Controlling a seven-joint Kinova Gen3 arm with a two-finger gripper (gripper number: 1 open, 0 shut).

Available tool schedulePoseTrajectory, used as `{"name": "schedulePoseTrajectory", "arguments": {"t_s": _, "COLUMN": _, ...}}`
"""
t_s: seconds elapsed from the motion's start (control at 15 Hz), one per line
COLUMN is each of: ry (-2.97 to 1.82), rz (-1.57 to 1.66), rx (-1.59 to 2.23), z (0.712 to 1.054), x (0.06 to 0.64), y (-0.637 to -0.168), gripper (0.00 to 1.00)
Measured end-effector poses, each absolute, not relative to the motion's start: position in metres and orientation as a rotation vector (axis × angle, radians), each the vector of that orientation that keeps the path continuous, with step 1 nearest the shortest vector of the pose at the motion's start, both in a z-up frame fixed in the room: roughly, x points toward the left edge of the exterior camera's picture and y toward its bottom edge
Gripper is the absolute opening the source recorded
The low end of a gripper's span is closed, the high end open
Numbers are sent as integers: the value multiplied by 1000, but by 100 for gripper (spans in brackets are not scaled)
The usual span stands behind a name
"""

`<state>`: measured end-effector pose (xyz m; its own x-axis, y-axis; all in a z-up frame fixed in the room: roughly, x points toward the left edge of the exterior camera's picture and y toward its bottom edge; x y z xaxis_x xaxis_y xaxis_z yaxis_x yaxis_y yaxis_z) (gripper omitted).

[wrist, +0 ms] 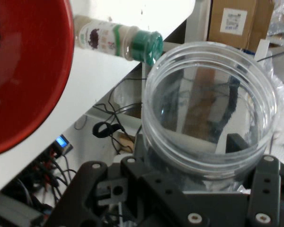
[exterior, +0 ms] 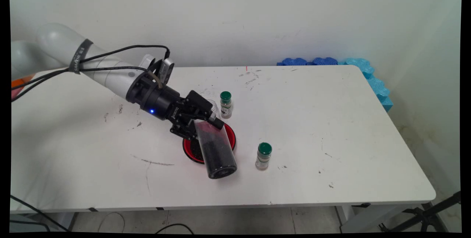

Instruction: Pour the black seasoning powder in the red bowl

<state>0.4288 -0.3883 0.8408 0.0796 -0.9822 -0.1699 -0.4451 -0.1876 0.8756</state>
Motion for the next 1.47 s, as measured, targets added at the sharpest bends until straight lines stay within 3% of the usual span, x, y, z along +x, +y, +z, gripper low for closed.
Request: {"name": "schedulePoseTrajectory", "arguments": {"t_s": 1.47, "ry": -819, "rz": -1428, "rx": 2162, "z": 828, "x": 436, "y": -388, "gripper": 0}}
